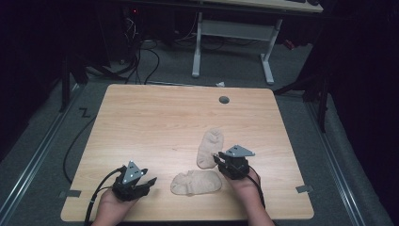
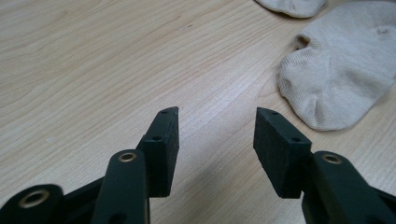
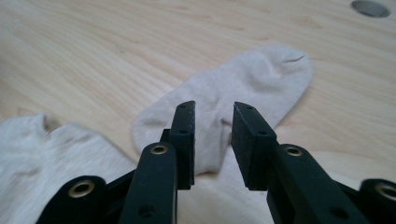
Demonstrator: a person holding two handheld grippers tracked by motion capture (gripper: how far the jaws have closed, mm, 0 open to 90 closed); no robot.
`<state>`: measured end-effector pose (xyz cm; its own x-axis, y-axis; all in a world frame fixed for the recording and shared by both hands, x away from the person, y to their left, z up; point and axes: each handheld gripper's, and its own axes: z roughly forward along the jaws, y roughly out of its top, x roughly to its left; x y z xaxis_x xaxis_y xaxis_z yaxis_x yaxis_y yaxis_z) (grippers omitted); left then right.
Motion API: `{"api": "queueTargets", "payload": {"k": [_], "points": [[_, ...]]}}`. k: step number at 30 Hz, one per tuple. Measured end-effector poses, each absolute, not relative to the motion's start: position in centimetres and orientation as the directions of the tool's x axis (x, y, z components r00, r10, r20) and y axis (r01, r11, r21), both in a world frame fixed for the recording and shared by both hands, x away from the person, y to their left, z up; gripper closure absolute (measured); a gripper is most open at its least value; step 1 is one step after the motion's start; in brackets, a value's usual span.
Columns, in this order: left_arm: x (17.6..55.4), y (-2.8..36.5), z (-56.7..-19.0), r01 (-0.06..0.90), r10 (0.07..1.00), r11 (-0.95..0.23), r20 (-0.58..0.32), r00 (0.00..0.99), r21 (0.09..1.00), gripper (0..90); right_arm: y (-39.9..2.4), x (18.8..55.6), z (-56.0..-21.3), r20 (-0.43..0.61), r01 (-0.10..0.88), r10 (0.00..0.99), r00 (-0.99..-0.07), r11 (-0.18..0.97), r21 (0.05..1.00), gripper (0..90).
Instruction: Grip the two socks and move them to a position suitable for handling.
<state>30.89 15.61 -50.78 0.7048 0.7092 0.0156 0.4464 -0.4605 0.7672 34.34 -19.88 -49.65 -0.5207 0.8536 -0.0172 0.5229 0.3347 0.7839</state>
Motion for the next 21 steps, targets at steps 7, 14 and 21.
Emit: {"api": "queueTargets", "payload": {"k": [7,14,21], "points": [[30.8,15.6,-50.6,0.442,0.708,-0.464,0.021,0.706,0.768,50.7,-19.3,34.2,-50.6,0.010,0.560,0.846,-0.534,0.345,0.753,72.1],[30.8,15.6,-50.6,0.439,0.707,-0.469,0.028,0.707,0.767,50.7,-17.9,34.4,-51.2,0.018,0.569,0.819,-0.574,0.382,0.728,66.4],[30.8,15.5,-50.6,0.431,0.702,-0.479,0.040,0.711,0.765,50.6,-17.5,35.0,-51.9,-0.010,0.599,0.822,-0.570,0.424,0.679,71.7]]}}
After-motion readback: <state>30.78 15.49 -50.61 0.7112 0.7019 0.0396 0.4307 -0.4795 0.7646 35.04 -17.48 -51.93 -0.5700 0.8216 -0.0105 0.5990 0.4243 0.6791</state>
